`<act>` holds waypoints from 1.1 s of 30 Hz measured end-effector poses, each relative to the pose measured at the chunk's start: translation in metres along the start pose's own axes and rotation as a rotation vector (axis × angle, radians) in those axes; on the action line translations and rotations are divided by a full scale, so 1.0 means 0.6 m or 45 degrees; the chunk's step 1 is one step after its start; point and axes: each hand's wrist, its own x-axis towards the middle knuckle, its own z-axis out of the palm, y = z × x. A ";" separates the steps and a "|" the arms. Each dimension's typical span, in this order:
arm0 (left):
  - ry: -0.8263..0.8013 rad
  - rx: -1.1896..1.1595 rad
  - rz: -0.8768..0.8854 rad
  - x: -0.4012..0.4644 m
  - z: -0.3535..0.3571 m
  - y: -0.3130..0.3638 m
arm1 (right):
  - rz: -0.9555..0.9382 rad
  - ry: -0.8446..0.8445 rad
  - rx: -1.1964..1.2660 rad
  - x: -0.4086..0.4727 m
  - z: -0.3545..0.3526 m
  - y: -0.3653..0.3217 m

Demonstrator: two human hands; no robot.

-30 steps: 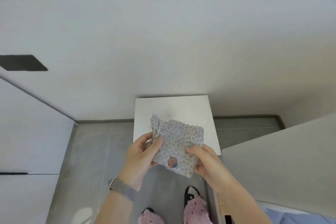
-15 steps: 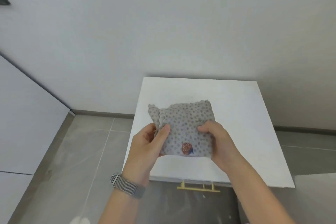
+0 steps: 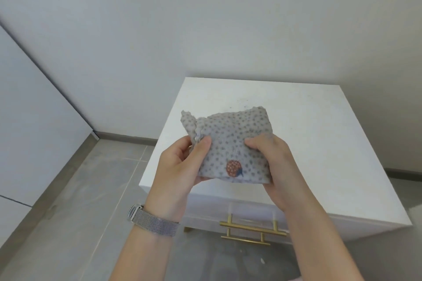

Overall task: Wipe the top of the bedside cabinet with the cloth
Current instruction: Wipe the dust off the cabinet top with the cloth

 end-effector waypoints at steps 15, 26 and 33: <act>0.006 0.376 -0.025 -0.121 0.041 0.001 | 0.210 -0.029 0.062 -0.145 -0.048 -0.006; -0.045 1.145 0.274 -0.076 0.051 -0.019 | -0.175 0.654 0.496 -0.154 -0.116 -0.058; -0.006 1.541 0.498 -0.035 0.045 -0.033 | -0.358 0.823 0.674 -0.068 -0.217 -0.104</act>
